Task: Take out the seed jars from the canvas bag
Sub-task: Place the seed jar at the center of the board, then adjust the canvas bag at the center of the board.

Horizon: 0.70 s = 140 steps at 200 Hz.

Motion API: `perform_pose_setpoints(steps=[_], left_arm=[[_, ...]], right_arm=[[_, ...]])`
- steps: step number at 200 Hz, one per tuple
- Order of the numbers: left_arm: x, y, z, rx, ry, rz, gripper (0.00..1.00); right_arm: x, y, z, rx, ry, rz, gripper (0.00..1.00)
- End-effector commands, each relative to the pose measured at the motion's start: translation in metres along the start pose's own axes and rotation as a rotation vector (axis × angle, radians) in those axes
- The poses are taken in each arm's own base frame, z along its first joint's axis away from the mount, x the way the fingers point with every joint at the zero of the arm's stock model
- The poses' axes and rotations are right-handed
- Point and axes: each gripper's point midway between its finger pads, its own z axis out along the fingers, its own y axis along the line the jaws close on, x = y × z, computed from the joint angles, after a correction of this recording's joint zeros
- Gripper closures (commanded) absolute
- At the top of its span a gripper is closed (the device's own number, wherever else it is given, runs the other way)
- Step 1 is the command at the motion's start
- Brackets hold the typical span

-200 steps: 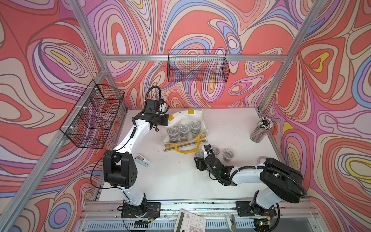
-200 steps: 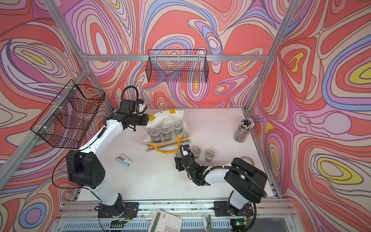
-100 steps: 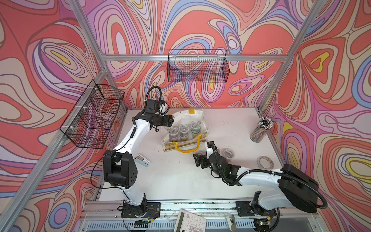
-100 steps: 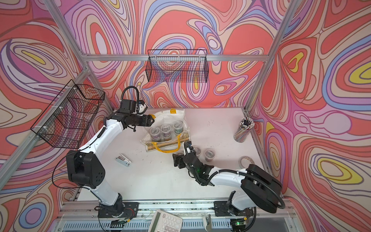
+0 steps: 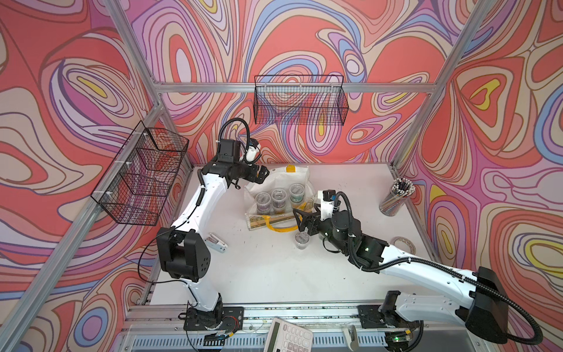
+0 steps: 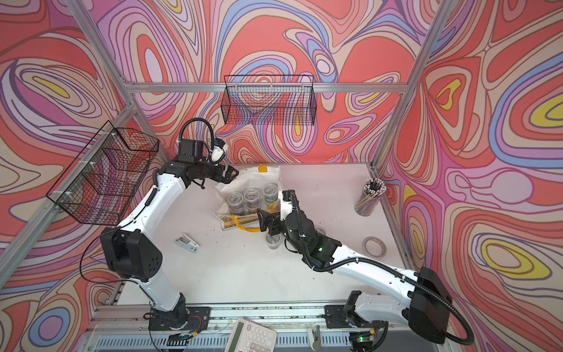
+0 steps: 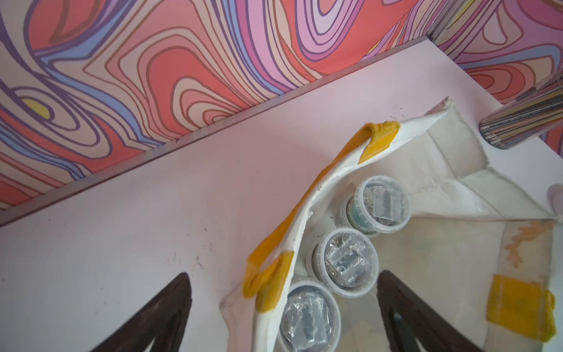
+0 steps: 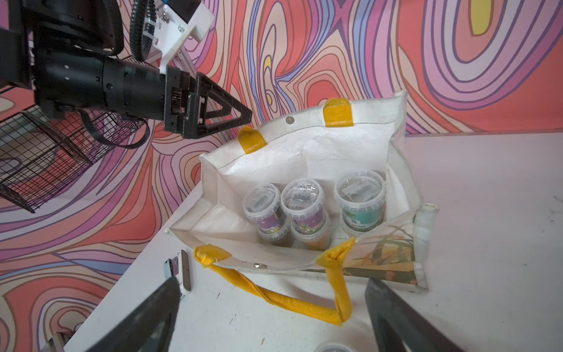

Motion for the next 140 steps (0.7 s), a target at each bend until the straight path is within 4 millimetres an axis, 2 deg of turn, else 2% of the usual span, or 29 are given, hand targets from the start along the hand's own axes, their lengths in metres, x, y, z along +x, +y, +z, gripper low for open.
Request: perform_pose_setpoints(steps=[1,40,63,88,103,121,133,140], left_arm=[[0.017,0.001,0.016,0.039,0.097,0.054,0.07],[0.032,0.002,0.030,0.050,0.156,0.037,0.14],[0.037,0.004,0.032,0.038,0.179,0.025,0.24],[0.037,0.003,0.033,0.032,0.183,0.009,0.47],[0.038,0.003,0.033,0.026,0.188,-0.003,0.71],[0.042,0.002,0.033,0.021,0.200,-0.025,0.91],[0.046,0.004,0.032,0.006,0.211,-0.037,1.00],[0.048,0.005,0.031,-0.001,0.218,-0.045,1.00]], right_arm=[[0.003,-0.005,0.003,0.015,0.041,0.001,0.02],[-0.003,-0.018,0.008,0.025,0.049,0.063,0.02],[-0.009,-0.020,0.012,0.043,0.054,0.076,0.02],[-0.013,-0.016,0.022,0.059,0.085,0.069,0.02],[-0.018,-0.012,0.031,0.063,0.094,0.067,0.03],[-0.027,-0.003,0.043,0.058,0.103,0.059,0.04],[-0.031,0.004,0.052,0.045,0.119,0.056,0.05],[-0.033,0.008,0.058,0.037,0.125,0.054,0.05]])
